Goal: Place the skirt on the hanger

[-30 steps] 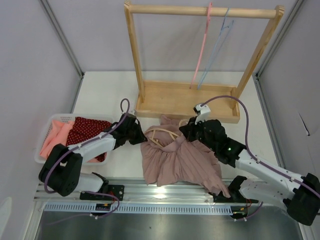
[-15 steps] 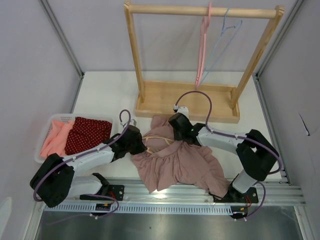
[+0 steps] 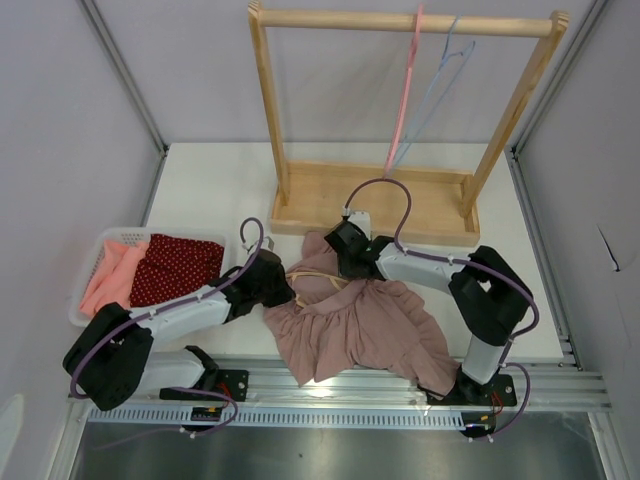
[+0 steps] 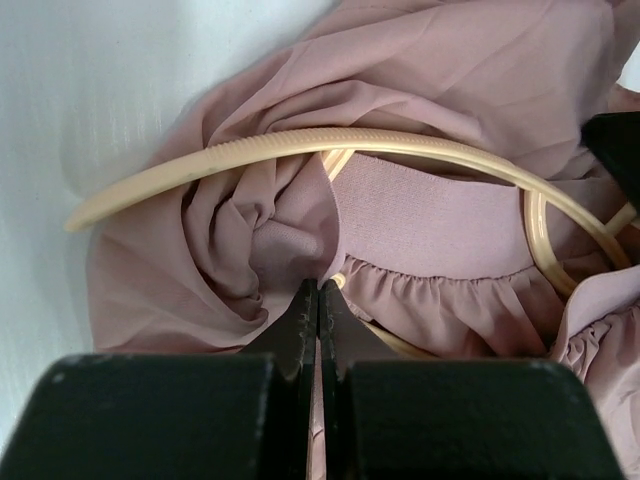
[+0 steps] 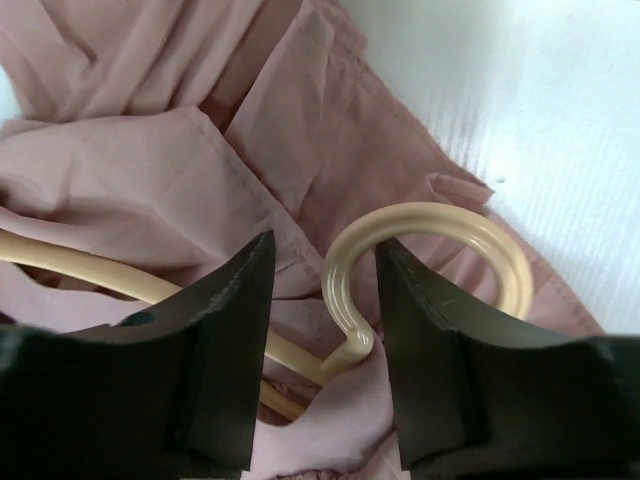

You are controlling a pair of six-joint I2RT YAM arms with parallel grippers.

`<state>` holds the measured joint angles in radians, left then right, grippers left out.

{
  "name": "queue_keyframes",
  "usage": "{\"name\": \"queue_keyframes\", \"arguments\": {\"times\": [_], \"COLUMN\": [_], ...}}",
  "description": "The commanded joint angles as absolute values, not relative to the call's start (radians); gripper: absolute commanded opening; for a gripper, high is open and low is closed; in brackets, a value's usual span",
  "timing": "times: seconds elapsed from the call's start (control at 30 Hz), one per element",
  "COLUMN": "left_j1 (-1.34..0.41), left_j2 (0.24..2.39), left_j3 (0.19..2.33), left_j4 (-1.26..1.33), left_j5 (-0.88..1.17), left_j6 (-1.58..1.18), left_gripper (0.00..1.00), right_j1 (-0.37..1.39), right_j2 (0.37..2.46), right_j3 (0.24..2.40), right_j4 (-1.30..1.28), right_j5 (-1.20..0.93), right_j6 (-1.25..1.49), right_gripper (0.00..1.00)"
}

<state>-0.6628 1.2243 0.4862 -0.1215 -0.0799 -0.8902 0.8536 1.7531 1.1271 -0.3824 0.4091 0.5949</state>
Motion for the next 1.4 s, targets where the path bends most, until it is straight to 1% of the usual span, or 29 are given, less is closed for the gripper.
{"name": "queue_keyframes", "arguments": {"times": [0.0,0.07,0.13,0.23,0.27,0.3,0.33,0.47,0.53,0.63,0.7,0.73,0.8,0.83,0.97,1.03,1.13,1.37], "left_j1": [-0.669,-0.669,-0.669,-0.667,-0.667,-0.667,-0.667,-0.658,-0.650,-0.650,-0.650,-0.650,-0.650,-0.650,-0.650,-0.652,-0.652,-0.669], "left_j2": [1.235,1.233,1.227,1.221,1.212,1.206,1.200,1.149,1.109,1.069,1.027,1.014,0.993,0.977,0.976,1.008,1.038,1.172], "left_j3": [0.486,0.488,0.489,0.494,0.494,0.530,0.497,0.518,0.526,0.590,0.620,0.627,0.652,0.655,0.650,0.650,0.647,0.718], "left_j4": [-0.089,-0.092,-0.097,-0.109,-0.120,-0.126,-0.135,-0.181,-0.213,-0.296,-0.331,-0.360,-0.393,-0.420,-0.422,-0.417,-0.393,-0.330], "left_j5": [-0.098,-0.098,-0.106,-0.112,-0.113,-0.117,-0.120,-0.123,-0.106,-0.100,-0.101,-0.101,-0.112,-0.121,-0.146,-0.140,-0.144,-0.178], "left_j6": [-0.888,-0.885,-0.882,-0.874,-0.870,-0.867,-0.864,-0.821,-0.793,-0.727,-0.689,-0.680,-0.657,-0.654,-0.624,-0.614,-0.606,-0.581], "left_gripper": [0.00,0.00,0.00,0.00,0.00,0.00,0.00,0.00,0.00,0.01,0.07,0.16,0.23,0.31,0.38,0.39,0.44,0.45], "right_j1": [0.856,0.851,0.844,0.839,0.841,0.845,0.851,0.874,0.890,0.914,0.931,0.939,0.956,0.968,0.982,0.992,1.000,1.020], "right_j2": [1.808,1.821,1.822,1.792,1.772,1.750,1.723,1.524,1.468,1.372,1.330,1.321,1.298,1.292,1.278,1.287,1.287,1.286], "right_j3": [1.173,1.178,1.157,1.137,1.126,1.118,1.108,1.054,1.019,0.965,0.942,0.937,0.925,0.914,0.902,0.910,0.916,0.925], "right_j4": [-0.405,-0.414,-0.391,-0.361,-0.357,-0.348,-0.339,-0.272,-0.250,-0.192,-0.167,-0.161,-0.146,-0.143,-0.104,-0.103,-0.097,-0.100], "right_j5": [0.399,0.400,0.381,0.379,0.386,0.397,0.408,0.474,0.488,0.500,0.506,0.512,0.526,0.541,0.540,0.545,0.545,0.549], "right_j6": [0.637,0.646,0.650,0.653,0.650,0.649,0.644,0.605,0.572,0.526,0.502,0.493,0.477,0.468,0.449,0.440,0.433,0.422], "right_gripper": [0.44,0.39,0.37,0.12,0.00,0.00,0.00,0.00,0.00,0.00,0.00,0.00,0.00,0.00,0.00,0.00,0.00,0.00]}}
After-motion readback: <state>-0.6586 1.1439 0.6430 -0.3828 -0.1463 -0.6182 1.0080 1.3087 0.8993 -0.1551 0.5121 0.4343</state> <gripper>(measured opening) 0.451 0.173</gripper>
